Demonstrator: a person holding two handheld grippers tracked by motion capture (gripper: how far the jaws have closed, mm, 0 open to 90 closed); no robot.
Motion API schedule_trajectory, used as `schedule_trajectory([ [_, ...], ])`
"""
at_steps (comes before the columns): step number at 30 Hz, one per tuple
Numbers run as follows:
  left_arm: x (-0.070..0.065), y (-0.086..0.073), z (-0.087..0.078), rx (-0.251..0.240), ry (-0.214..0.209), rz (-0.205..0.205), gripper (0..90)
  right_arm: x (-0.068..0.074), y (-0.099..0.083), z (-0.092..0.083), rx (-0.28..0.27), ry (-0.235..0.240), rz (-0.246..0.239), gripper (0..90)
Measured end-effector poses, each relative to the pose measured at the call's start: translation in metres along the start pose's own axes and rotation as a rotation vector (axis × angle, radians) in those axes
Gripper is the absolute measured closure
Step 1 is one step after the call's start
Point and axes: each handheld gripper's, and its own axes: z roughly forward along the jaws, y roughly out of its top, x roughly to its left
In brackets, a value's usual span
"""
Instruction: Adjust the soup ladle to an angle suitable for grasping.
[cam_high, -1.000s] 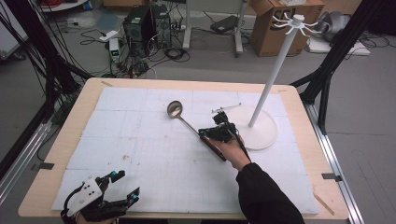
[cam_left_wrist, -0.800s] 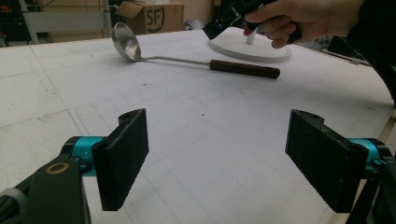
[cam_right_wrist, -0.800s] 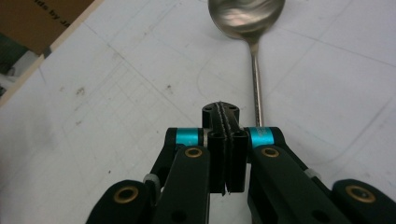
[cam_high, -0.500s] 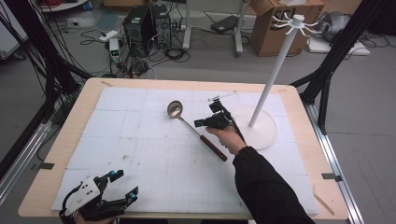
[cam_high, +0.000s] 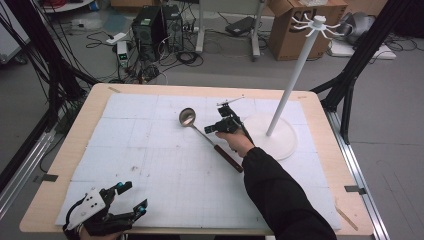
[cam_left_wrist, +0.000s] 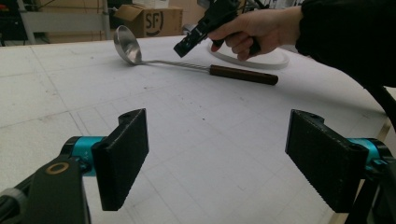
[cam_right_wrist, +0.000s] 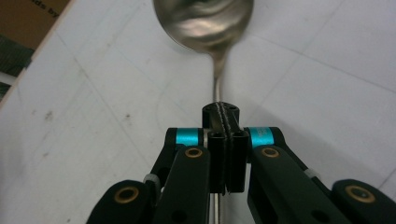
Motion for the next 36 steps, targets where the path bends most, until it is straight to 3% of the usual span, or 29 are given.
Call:
schedule_trajectory([
  [10,0.002,0.0,-0.001,-0.009,-0.005,-0.013,21.9,-0.013,-0.002,0.014,0.008,0.002,0.033,90.0],
  [14,0.001,0.0,-0.001,-0.005,-0.004,-0.008,21.9,-0.012,-0.001,0.016,0.005,0.002,0.02,90.0],
  [17,0.001,0.0,-0.001,-0.006,-0.002,-0.003,21.9,-0.006,0.004,0.019,0.025,-0.022,-0.009,90.0],
  [22,-0.001,0.001,-0.002,-0.008,-0.001,0.005,22.0,0.011,0.005,0.029,0.07,-0.016,-0.039,90.0],
  [36,-0.003,0.003,-0.005,-0.02,-0.002,0.013,22.0,0.034,0.003,0.041,0.095,-0.021,-0.089,90.0],
])
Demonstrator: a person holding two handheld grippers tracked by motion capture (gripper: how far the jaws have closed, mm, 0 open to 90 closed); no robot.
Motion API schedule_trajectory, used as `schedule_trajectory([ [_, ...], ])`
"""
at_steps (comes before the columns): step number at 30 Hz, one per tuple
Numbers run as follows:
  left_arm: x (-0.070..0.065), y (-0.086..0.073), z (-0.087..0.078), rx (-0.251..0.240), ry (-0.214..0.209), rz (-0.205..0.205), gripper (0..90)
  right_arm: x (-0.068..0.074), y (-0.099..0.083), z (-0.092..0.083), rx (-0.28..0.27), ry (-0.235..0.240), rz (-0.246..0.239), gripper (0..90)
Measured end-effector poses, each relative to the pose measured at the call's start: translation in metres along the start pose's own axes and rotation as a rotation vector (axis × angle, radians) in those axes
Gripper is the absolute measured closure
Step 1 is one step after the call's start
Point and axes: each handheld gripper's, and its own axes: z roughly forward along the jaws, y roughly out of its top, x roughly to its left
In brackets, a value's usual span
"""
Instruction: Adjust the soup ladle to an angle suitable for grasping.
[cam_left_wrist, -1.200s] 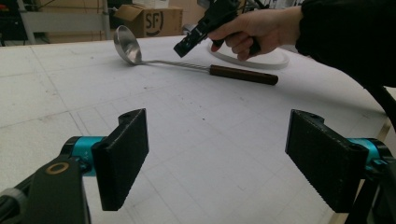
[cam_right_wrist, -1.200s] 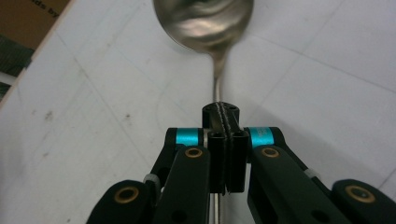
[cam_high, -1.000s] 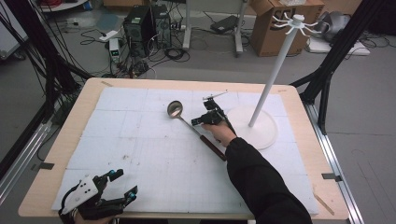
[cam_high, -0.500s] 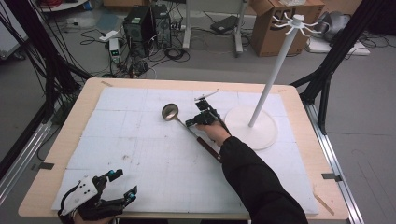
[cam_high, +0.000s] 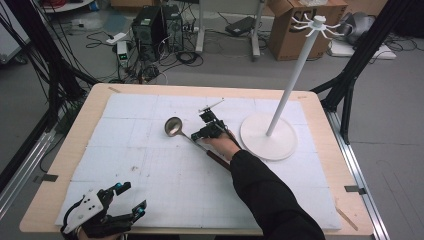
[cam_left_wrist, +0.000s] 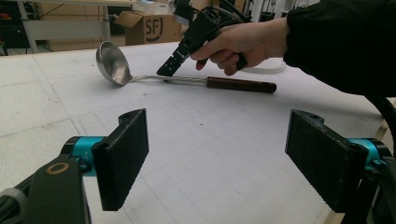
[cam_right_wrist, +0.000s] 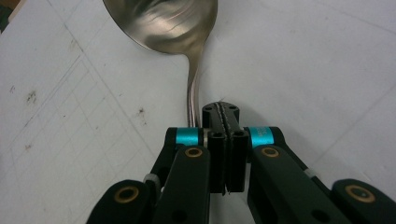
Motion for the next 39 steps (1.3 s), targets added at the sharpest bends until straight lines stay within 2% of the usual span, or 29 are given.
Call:
schedule_trajectory([
  [5,0.0,0.0,0.0,0.003,0.003,0.002,22.0,0.004,0.0,0.002,0.008,0.015,-0.002,90.0],
  [17,0.0,0.0,0.0,-0.001,0.0,-0.002,22.0,0.021,-0.001,0.014,0.038,0.073,-0.06,90.0],
  [23,0.0,0.0,0.0,-0.002,0.001,-0.001,22.0,0.034,-0.003,0.021,0.056,0.115,-0.099,90.0],
  [34,-0.001,0.0,-0.001,-0.003,-0.001,-0.002,22.1,0.063,-0.009,0.033,0.132,0.188,-0.18,90.0],
  [39,-0.002,0.0,-0.001,-0.004,-0.002,0.001,22.1,0.072,-0.011,0.035,0.148,0.199,-0.198,90.0],
])
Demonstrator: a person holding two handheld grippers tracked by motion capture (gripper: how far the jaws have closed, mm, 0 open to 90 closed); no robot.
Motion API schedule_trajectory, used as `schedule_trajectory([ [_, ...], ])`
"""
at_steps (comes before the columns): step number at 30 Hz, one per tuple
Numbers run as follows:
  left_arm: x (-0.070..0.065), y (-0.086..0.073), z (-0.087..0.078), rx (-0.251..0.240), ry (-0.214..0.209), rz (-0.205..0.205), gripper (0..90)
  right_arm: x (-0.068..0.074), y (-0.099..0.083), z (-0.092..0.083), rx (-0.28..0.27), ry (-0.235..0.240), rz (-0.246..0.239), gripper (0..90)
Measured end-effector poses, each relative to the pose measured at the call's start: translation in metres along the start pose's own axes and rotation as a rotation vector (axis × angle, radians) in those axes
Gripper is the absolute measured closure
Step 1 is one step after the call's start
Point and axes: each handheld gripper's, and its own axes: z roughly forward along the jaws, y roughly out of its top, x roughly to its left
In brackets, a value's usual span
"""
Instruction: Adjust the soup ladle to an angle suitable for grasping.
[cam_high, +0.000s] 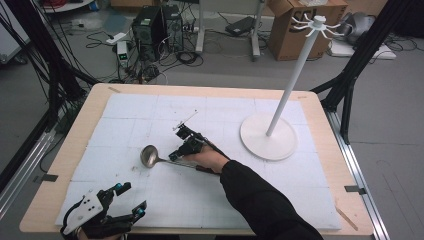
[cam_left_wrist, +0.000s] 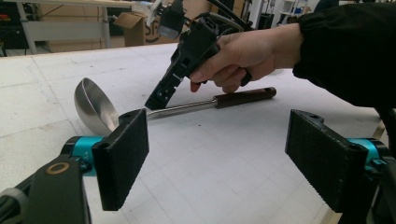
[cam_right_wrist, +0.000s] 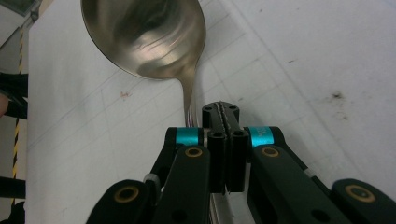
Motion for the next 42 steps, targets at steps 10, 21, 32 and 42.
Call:
schedule_trajectory([
  [10,-0.001,0.001,0.0,-0.002,-0.001,0.007,22.1,0.01,-0.001,0.002,0.049,0.01,-0.043,90.0],
  [21,-0.003,0.002,0.001,-0.006,-0.01,0.013,22.3,0.015,-0.004,-0.021,-0.076,-0.056,-0.043,90.0],
  [32,-0.007,0.002,0.002,-0.004,-0.019,0.02,22.3,0.041,-0.07,-0.063,-0.115,-0.033,-0.062,90.0],
  [42,-0.011,0.002,0.003,0.002,-0.021,0.03,22.4,0.046,-0.121,-0.076,-0.108,-0.066,-0.043,90.0],
])
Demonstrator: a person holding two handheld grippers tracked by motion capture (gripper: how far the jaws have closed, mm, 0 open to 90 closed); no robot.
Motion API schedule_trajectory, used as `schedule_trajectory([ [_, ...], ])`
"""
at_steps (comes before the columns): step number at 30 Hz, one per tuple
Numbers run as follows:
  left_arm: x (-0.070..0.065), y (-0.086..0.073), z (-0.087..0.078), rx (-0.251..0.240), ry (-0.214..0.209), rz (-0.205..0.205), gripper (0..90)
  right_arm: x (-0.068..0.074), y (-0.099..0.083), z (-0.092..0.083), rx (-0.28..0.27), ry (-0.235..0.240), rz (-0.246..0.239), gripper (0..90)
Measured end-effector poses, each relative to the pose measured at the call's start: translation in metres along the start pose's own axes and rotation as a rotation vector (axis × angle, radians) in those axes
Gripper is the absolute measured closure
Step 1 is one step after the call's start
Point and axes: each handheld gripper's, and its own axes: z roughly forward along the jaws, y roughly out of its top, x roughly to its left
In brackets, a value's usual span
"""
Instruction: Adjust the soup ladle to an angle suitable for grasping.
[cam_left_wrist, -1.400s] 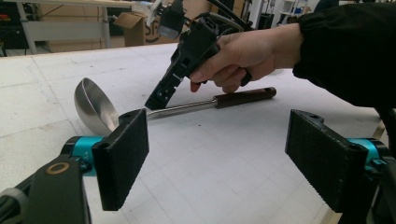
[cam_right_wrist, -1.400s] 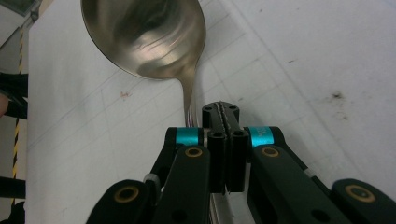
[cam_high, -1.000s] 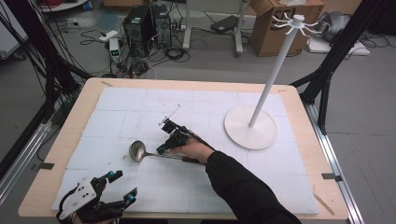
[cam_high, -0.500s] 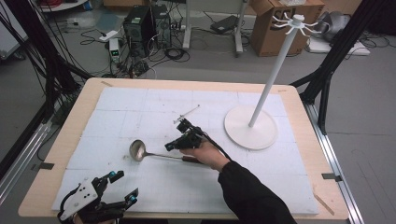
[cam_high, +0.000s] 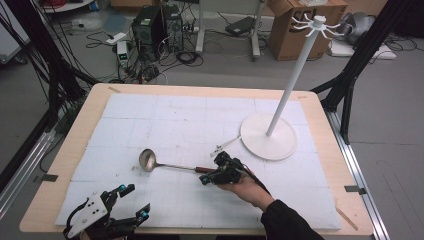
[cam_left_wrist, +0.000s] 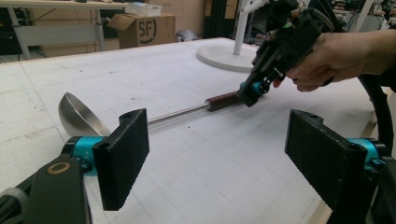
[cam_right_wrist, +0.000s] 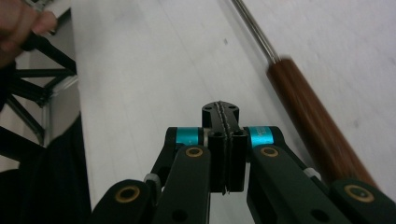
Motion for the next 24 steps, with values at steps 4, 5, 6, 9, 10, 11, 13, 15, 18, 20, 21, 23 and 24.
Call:
schedule_trajectory([
  [4,-0.001,0.0,0.0,0.004,0.001,0.004,22.5,-0.006,-0.016,-0.005,0.016,-0.017,0.024,90.0],
  [5,-0.001,0.0,0.0,0.004,0.0,0.004,22.5,-0.007,-0.019,-0.005,0.016,-0.022,0.028,90.0],
  [6,-0.001,0.0,0.001,0.004,0.001,0.004,22.5,-0.008,-0.021,-0.006,0.028,-0.034,0.039,90.0],
  [9,-0.001,0.0,0.0,0.004,0.003,0.004,22.5,-0.015,-0.027,-0.009,0.03,-0.048,0.056,90.0],
  [10,-0.001,0.0,0.0,0.004,0.004,0.005,22.5,-0.018,-0.027,-0.009,0.023,-0.04,0.065,90.0],
  [11,-0.001,0.0,0.0,0.005,0.004,0.005,22.5,-0.019,-0.027,-0.01,0.019,-0.041,0.071,90.0],
  [13,-0.001,0.0,0.0,0.006,0.005,0.005,22.5,-0.02,-0.027,-0.011,0.021,-0.053,0.081,90.0],
  [15,0.0,0.0,0.0,0.005,0.004,0.006,22.5,-0.023,-0.027,-0.012,0.02,-0.052,0.093,90.0],
  [18,0.001,0.0,-0.002,0.002,0.015,-0.001,22.5,-0.027,-0.027,-0.014,0.01,-0.061,0.095,90.0],
  [20,0.002,0.0,-0.002,0.001,0.016,-0.002,22.5,-0.029,-0.027,-0.015,0.003,-0.064,0.106,90.0],
  [21,0.002,0.0,-0.003,0.001,0.015,-0.002,22.5,-0.031,-0.027,-0.016,0.0,-0.069,0.113,90.0],
  [23,0.001,-0.001,-0.002,0.0,0.017,-0.002,22.5,-0.034,-0.027,-0.018,-0.001,-0.075,0.122,90.0],
  [24,0.001,-0.001,-0.002,0.003,0.016,0.002,22.5,-0.035,-0.027,-0.019,-0.005,-0.079,0.12,90.0],
])
